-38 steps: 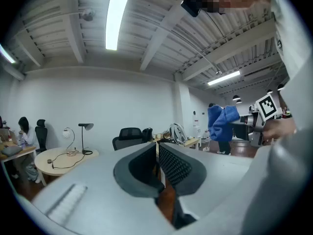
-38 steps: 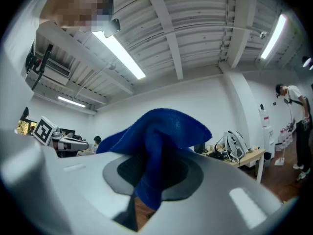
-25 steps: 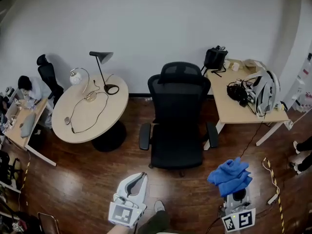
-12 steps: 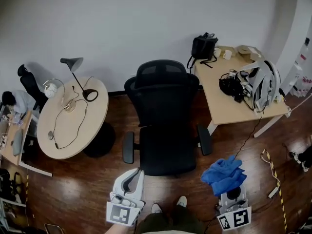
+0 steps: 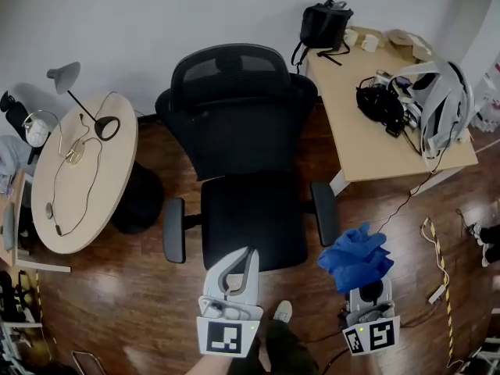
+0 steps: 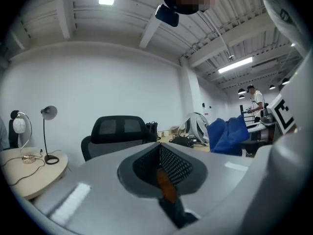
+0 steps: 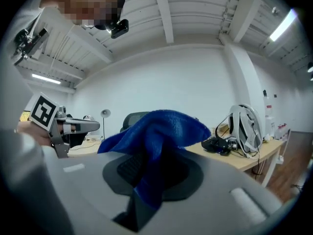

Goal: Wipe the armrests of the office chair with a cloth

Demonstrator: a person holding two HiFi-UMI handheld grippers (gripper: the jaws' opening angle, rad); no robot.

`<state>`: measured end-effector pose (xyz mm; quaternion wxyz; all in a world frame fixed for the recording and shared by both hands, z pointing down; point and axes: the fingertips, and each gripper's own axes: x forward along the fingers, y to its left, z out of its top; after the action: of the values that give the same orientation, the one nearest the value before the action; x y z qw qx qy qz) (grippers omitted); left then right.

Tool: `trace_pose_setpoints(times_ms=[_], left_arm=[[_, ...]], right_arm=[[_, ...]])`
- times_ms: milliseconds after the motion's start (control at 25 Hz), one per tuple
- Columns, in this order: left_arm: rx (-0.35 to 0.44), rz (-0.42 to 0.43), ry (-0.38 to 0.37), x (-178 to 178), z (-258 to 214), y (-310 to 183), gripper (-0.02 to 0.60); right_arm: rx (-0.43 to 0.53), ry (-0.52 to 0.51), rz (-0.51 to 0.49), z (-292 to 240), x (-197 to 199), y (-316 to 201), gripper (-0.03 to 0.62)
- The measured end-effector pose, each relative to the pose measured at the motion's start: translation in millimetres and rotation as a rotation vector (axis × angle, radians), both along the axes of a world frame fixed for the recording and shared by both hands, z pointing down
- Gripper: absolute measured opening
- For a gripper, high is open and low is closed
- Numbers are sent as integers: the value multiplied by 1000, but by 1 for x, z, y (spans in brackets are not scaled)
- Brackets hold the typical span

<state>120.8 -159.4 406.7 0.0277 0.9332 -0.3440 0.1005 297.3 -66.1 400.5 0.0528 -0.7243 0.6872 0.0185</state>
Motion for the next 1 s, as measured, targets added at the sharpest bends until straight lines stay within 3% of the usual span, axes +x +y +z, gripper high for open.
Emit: trace_pose_setpoints(times_ms=[160, 440, 520, 600, 640, 720, 840, 1000], left_arm=[[-42, 5, 16, 36, 55, -31, 26], [-31, 3, 24, 84, 127, -78, 46], [12, 17, 15, 97, 140, -91, 64], [134, 53, 28, 110, 144, -102, 93], [180, 70, 35, 114, 145, -105, 94], [200, 84, 34, 117, 148, -107, 92], [190, 77, 14, 118, 153, -113, 94], [188, 82, 5, 115, 155, -113, 94]], right_arm=[[-74, 0, 15, 73, 24, -40, 75], [-439, -8, -6, 239, 99, -180, 75], [-571, 0, -12, 279, 119, -223, 75], [-747, -24, -25, 332, 132, -244, 75], [-826, -39, -33, 355, 136, -247, 75], [-891, -34, -49, 370, 139, -247, 75], [-889, -14, -74, 360, 128, -226, 74], [-873, 24, -78, 348, 88, -154, 74]])
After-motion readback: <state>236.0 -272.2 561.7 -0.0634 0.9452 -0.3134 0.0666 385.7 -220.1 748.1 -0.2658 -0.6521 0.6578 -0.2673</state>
